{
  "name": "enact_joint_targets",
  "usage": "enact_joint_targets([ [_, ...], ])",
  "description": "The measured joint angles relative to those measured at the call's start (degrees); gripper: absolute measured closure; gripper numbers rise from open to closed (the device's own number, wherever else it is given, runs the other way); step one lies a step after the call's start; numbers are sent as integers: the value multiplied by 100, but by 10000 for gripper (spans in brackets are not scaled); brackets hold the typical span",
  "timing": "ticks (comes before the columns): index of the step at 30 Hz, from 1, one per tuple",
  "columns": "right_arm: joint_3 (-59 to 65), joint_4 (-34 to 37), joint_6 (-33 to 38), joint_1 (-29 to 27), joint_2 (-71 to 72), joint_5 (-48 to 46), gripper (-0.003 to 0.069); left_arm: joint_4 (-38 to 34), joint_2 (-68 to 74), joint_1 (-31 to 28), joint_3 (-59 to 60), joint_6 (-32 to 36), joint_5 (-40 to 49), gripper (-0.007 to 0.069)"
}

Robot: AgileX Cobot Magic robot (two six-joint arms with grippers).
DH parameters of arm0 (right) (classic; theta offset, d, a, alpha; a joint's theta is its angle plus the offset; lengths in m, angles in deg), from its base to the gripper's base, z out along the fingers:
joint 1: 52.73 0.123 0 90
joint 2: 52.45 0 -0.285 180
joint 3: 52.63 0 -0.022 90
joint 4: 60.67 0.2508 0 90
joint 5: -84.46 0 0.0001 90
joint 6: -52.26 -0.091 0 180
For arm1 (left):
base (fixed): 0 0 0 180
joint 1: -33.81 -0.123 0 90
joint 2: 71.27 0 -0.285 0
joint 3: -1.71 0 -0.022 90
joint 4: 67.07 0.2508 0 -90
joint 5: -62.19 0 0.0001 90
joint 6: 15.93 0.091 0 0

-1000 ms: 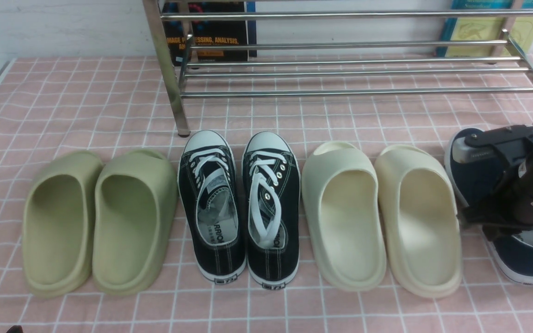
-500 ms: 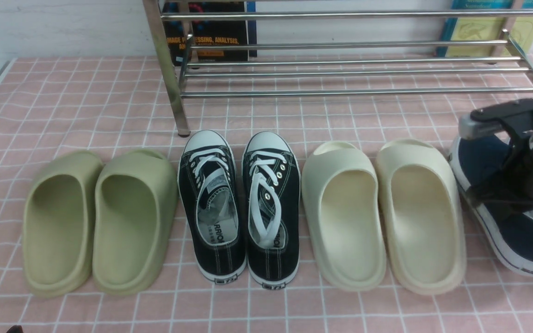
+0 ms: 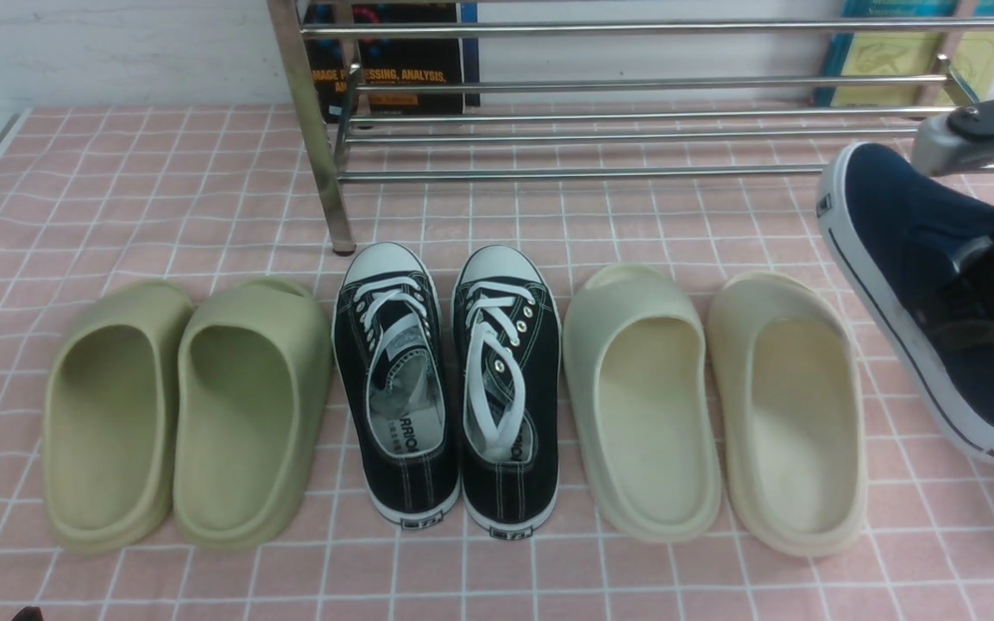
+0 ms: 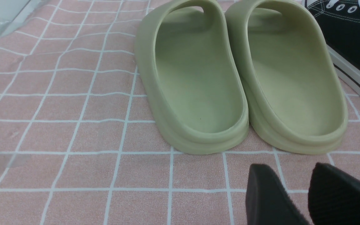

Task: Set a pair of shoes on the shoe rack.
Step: Use the right arm to put a shoe into the shoe rack

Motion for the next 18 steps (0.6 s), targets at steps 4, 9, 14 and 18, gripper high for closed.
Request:
enact_joint_targets([
  [4,0,6,32,0,32,-2,627,0,0,0,0,0,0,384],
  [9,0,-12,51,0,32,253,627,0,0,0,0,0,0,384],
  [14,-241,-19,131,0,-153,890,627,0,0,0,0,0,0,384],
  [18,-1134,0,265,0,-954,786,627,0,0,0,0,0,0,384],
])
